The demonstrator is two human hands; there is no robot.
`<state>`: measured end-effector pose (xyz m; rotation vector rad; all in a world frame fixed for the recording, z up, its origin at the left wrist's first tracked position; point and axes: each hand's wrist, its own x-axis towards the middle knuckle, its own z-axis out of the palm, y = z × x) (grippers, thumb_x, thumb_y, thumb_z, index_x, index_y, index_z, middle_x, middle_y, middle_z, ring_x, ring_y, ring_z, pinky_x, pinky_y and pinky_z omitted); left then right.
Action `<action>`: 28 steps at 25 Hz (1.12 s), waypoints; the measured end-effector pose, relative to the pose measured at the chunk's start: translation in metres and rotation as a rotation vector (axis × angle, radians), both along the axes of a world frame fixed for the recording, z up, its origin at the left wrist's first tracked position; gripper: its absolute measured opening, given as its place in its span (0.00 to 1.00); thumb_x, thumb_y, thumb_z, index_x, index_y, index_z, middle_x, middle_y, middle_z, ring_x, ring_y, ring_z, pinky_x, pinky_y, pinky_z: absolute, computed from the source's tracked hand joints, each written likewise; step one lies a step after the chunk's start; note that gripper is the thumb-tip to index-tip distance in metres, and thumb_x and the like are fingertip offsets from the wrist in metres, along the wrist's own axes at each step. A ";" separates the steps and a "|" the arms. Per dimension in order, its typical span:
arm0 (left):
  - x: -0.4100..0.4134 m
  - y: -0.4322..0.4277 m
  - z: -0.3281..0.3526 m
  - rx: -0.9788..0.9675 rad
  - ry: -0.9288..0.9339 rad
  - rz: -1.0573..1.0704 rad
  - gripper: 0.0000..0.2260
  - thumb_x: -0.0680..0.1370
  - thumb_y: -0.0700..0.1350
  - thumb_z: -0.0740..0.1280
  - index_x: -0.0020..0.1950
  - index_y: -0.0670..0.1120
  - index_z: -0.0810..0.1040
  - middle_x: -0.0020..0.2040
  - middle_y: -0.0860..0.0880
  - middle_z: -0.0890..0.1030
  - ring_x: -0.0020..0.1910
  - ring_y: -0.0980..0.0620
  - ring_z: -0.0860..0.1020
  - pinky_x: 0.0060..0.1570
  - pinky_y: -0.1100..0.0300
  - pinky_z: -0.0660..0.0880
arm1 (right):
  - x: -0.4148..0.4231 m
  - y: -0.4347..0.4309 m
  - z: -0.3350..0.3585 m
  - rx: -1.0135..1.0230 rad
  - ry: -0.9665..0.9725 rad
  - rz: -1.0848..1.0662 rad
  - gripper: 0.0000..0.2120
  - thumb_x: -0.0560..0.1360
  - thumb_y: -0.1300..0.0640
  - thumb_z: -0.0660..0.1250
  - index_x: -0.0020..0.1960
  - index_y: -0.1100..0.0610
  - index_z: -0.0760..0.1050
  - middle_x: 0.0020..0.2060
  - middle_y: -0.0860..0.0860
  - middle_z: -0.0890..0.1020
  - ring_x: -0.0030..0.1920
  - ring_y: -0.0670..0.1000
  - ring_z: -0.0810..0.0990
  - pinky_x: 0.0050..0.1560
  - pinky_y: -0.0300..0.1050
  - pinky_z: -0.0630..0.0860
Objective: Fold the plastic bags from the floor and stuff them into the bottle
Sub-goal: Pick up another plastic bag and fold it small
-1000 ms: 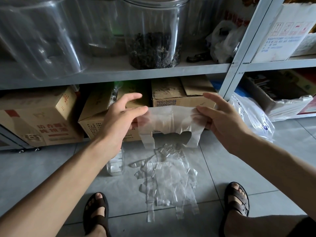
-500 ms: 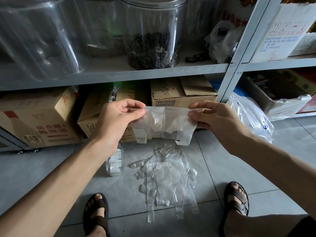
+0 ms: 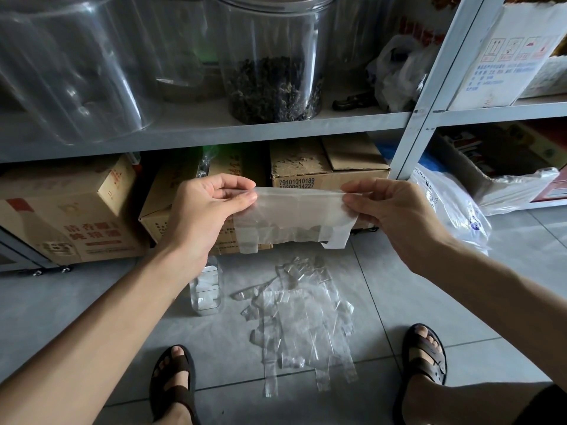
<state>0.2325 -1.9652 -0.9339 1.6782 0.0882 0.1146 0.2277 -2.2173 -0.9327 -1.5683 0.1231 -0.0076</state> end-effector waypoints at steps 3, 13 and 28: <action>0.000 0.000 0.000 0.064 -0.038 -0.006 0.09 0.71 0.35 0.77 0.45 0.47 0.85 0.41 0.50 0.86 0.42 0.55 0.84 0.44 0.68 0.77 | 0.001 -0.001 0.000 -0.014 -0.023 -0.004 0.08 0.72 0.69 0.72 0.48 0.59 0.83 0.31 0.50 0.84 0.34 0.46 0.82 0.43 0.35 0.80; 0.004 0.002 -0.003 0.090 -0.121 0.015 0.09 0.70 0.35 0.77 0.47 0.45 0.86 0.42 0.47 0.87 0.41 0.53 0.85 0.43 0.67 0.78 | 0.002 -0.002 -0.001 -0.096 -0.096 -0.037 0.10 0.71 0.69 0.74 0.48 0.57 0.84 0.36 0.52 0.86 0.37 0.47 0.84 0.44 0.35 0.79; 0.008 0.006 -0.005 0.256 -0.220 0.035 0.03 0.72 0.43 0.77 0.42 0.50 0.86 0.34 0.52 0.85 0.34 0.52 0.81 0.47 0.55 0.78 | 0.005 -0.005 0.000 -0.363 -0.200 -0.059 0.10 0.71 0.63 0.76 0.39 0.49 0.83 0.31 0.40 0.83 0.33 0.38 0.79 0.38 0.29 0.73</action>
